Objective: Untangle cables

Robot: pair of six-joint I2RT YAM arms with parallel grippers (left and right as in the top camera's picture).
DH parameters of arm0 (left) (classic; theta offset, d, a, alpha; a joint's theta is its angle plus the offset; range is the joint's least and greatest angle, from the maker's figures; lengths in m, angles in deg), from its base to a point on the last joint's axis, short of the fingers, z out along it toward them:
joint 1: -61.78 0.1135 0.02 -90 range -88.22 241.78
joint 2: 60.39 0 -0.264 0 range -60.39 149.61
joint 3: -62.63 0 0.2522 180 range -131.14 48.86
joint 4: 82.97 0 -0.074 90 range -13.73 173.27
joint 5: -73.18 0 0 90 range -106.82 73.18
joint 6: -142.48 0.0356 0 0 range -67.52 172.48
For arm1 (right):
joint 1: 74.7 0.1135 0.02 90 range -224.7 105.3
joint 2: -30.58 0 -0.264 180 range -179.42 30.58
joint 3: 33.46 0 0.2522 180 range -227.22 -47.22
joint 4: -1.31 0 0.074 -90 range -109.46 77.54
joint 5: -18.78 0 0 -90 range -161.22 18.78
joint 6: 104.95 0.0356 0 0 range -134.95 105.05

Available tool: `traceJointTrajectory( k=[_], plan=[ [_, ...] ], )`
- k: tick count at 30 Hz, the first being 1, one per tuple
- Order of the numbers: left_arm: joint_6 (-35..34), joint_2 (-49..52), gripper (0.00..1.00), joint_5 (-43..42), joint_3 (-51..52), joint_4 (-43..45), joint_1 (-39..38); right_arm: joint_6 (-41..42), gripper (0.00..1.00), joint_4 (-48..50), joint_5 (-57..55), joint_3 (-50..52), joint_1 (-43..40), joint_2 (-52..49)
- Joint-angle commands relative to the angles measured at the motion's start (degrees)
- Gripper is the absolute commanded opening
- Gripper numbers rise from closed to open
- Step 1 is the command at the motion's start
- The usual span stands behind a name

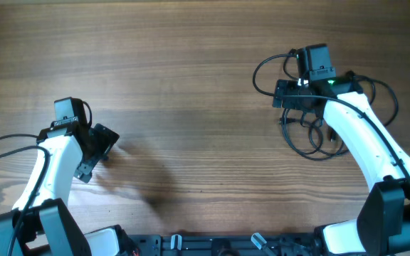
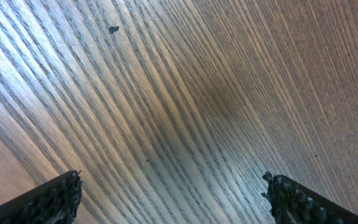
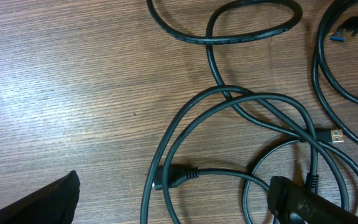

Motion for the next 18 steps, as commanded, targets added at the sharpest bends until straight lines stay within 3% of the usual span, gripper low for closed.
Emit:
traceJointTrajectory(
  k=[1, 18],
  plan=[
    [-0.92, -0.79, 1.0, 0.96, -0.68, -0.04, 0.31, 0.13, 1.0, 0.33, 0.48, 0.2, -0.17, -0.83],
    [-0.94, -0.79, 1.0, 0.96, -0.68, -0.04, 0.31, 0.15, 1.0, 1.31, 0.5, 0.2, -0.2, -0.83]
  ],
)
